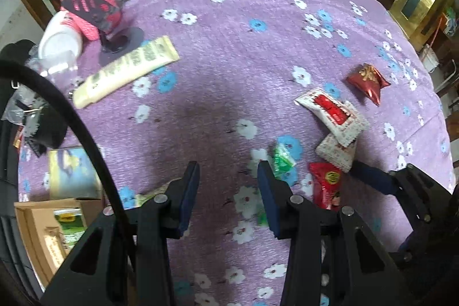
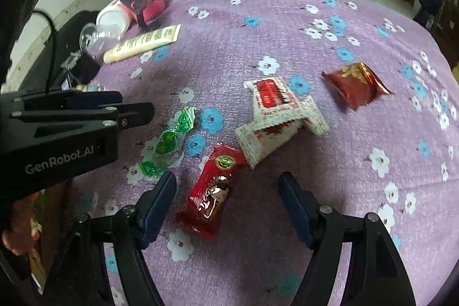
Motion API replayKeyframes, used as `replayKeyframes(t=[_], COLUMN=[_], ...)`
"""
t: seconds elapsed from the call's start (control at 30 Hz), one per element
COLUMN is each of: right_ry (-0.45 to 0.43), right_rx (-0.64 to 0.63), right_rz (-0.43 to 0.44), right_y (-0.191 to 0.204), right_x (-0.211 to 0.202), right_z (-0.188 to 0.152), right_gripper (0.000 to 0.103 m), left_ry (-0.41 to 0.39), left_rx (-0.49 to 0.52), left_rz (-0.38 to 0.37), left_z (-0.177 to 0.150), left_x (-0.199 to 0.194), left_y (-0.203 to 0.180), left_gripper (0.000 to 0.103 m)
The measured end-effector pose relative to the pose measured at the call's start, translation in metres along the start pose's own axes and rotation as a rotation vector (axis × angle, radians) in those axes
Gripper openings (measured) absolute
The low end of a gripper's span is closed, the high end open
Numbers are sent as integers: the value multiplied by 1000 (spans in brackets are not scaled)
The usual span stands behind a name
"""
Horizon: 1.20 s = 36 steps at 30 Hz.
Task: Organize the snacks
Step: 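Move both tools back over the snacks on the tablecloth, then grasp green-wrapped candy with left tool while right tool grasps red cartoon candy bar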
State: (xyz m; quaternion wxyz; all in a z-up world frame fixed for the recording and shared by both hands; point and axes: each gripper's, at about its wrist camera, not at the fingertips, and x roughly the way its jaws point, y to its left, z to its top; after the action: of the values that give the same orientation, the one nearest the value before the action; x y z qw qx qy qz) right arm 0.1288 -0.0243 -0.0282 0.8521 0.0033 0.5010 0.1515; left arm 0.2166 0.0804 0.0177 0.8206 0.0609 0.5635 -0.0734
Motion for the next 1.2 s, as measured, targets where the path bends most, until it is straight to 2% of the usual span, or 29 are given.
replayKeyframes(t=[0.07, 0.13, 0.2, 0.3, 0.37, 0.43, 0.53, 0.6, 0.7, 0.83, 0.9, 0.97, 1.03, 1.2], right_ry=[-1, 1, 5, 10, 11, 14, 19, 20, 25, 31, 27, 21, 14, 4], right_rx=[-22, -38, -69, -87, -87, -105, -125, -122, -125, -139, -153, -154, -154, -138], right_rz=[-10, -26, -54, -74, -60, -61, -62, -56, -61, -64, -66, -60, -63, -40], right_y=[-4, -9, -12, -21, -26, -25, -23, -24, -22, -21, -20, -22, -22, -26], right_x=[-1, -3, -3, -7, -8, -8, -8, -7, -6, -6, -6, -7, -8, -12], right_z=[0, -1, -3, -7, -7, -7, -7, -6, -5, -4, -5, -6, -8, -14], right_gripper=[56, 38, 33, 33, 31, 31, 31, 31, 31, 31, 31, 30, 23, 21], left_ry=[9, 23, 39, 73, 86, 102, 54, 56, 108, 131, 117, 95, 87, 67], left_rx=[18, 26, 27, 31, 30, 20, 33, 35, 40, -12, -33, -35, -68, -76], left_rz=[3, 4, -5, -5, 42, 69, 93, 88, 78, 26, 23, 39, 9, -9], left_z=[0, 0, -1, -3, -6, -10, -14, -13, -13, -13, -13, -15, -18, -29], left_x=[4, 9, 12, 17, 19, 18, 4, 3, 15, 22, 20, 18, 15, 11], left_y=[-6, -11, -15, -21, -25, -25, -28, -29, -30, -22, -18, -14, -8, -8], left_gripper=[44, 44, 44, 44, 50, 51, 51, 52, 52, 52, 44, 22, 21, 21])
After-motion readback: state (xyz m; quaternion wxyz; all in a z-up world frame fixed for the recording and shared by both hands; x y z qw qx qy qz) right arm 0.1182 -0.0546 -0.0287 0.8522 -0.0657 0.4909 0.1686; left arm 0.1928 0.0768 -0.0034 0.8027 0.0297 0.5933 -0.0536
